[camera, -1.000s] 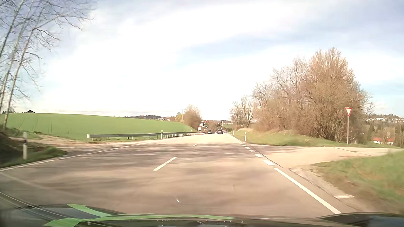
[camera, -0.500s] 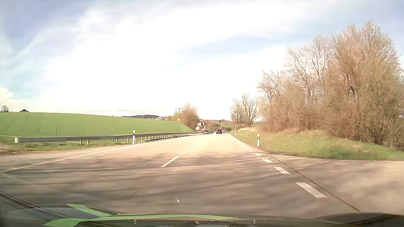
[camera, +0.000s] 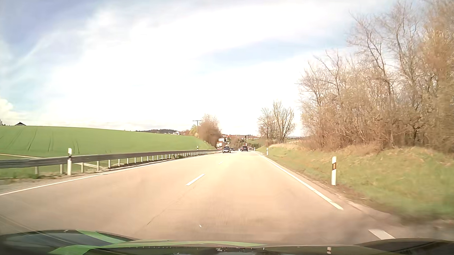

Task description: Follow the waypoints while adhering to traffic rules and regulations

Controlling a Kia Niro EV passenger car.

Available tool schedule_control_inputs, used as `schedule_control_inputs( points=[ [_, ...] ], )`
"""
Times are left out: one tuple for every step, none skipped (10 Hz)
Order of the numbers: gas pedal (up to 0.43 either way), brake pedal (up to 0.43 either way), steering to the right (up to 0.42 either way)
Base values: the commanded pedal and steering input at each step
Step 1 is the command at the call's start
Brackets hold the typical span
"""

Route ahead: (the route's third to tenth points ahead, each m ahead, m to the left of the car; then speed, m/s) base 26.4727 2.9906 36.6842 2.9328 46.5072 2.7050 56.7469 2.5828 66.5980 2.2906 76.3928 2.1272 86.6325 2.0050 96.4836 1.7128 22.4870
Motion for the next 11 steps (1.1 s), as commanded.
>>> schedule_control_inputs(
  points=[
    [0.157,0.000,0.002],
    [0.157,0.000,0.002],
    [0.157,0.000,0.002],
    [0.157,0.000,0.002],
    [0.157,0.000,0.002],
    [0.157,0.000,0.001],
    [0.157,0.000,0.000],
    [0.157,0.000,0.001],
    [0.157,0.000,0.001],
    [0.157,0.000,0.000],
    [0.157,0.000,0.000]
  ],
)
